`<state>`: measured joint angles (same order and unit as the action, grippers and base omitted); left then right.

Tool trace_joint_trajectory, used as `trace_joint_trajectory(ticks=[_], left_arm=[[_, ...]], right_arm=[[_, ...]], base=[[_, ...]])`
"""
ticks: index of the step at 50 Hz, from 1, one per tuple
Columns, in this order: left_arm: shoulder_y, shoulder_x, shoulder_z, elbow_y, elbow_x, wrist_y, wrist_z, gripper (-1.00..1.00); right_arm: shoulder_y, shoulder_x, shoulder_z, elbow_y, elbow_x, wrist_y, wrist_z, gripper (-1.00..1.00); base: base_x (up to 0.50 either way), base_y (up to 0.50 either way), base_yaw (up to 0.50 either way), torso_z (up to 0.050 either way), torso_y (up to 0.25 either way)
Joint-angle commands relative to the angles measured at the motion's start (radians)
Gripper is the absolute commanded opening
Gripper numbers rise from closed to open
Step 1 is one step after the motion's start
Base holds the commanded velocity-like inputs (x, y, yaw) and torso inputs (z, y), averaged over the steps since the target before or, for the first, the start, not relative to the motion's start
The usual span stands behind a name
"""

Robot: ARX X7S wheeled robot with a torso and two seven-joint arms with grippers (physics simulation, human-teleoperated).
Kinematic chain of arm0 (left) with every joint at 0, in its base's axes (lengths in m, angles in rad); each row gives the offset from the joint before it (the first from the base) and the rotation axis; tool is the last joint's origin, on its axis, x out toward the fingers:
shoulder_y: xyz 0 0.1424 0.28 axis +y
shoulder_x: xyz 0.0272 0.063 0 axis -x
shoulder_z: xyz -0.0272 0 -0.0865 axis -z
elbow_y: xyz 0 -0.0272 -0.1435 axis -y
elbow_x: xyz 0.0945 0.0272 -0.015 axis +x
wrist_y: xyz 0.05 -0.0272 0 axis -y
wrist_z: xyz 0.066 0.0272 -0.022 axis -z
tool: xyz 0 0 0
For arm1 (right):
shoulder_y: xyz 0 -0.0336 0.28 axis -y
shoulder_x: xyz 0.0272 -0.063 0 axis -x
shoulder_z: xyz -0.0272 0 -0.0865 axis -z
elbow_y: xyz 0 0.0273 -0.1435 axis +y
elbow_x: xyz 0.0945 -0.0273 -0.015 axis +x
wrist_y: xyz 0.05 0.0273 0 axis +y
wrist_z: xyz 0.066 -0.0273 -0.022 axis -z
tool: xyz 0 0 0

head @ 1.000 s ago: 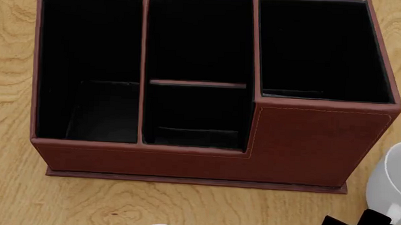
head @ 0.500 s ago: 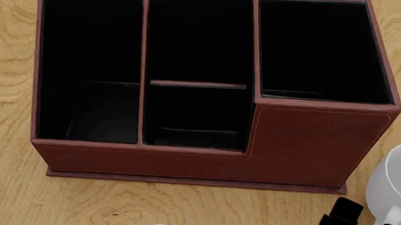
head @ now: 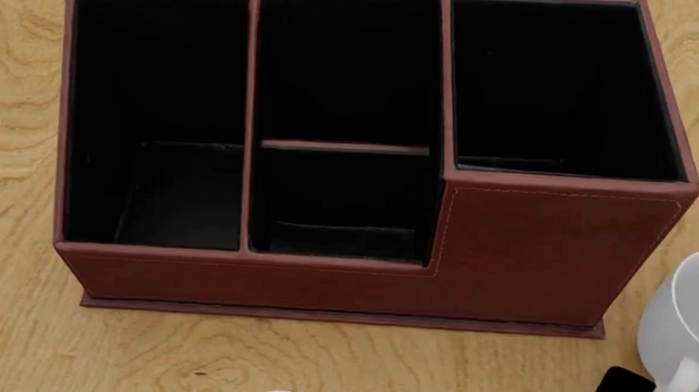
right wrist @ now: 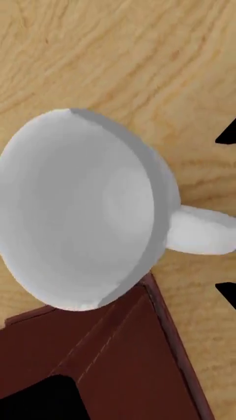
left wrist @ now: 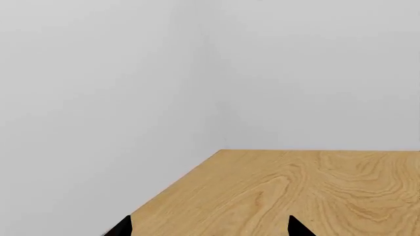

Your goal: Pick up the white mug and place it to the right of the caddy.

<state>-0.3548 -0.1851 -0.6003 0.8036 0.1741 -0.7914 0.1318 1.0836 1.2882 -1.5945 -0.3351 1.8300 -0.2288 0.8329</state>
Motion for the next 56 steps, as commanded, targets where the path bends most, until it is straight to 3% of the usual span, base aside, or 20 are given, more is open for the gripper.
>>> trace_joint_trajectory(ticks=[1, 23, 30, 39, 48, 56], left_arm=[[-0.004, -0.004, 0.001, 0.018, -0.007, -0.023, 0.001, 1.0], [-0.004, -0.013, -0.046, 0.087, -0.04, -0.089, 0.021, 1.0], [0.015, 0.005, -0.032, 0.084, -0.041, -0.06, 0.012, 1.0], [-0.02, -0.018, 0.003, 0.114, -0.034, -0.126, 0.009, 1.0], [0.012, 0.009, -0.007, 0.102, -0.049, -0.072, 0.004, 1.0], [0.009, 0.01, 0.006, 0.105, -0.052, -0.077, 0.0, 1.0]], right_arm=[[-0.03, 0.108, -0.005, -0.195, -0.127, -0.073, 0.108, 1.0], [-0.081, 0.268, -0.043, -0.548, -0.486, -0.071, 0.308, 1.0], [-0.063, 0.282, -0.023, -0.709, -0.659, 0.021, 0.525, 1.0], [-0.157, 0.282, -0.119, -0.712, -0.982, -0.038, 0.614, 1.0], [-0.218, 0.282, -0.182, -0.712, -1.251, -0.1, 0.717, 1.0], [-0.158, 0.283, -0.12, -0.712, -1.271, 0.057, 0.738, 1.0]], base=[[0.0, 0.0, 0.0, 0.0, 0.0], [0.0, 0.0, 0.0, 0.0, 0.0], [0.0, 0.0, 0.0, 0.0, 0.0], [0.0, 0.0, 0.0, 0.0, 0.0], [0.0, 0.0, 0.0, 0.0, 0.0], [0.0, 0.0, 0.0, 0.0, 0.0]])
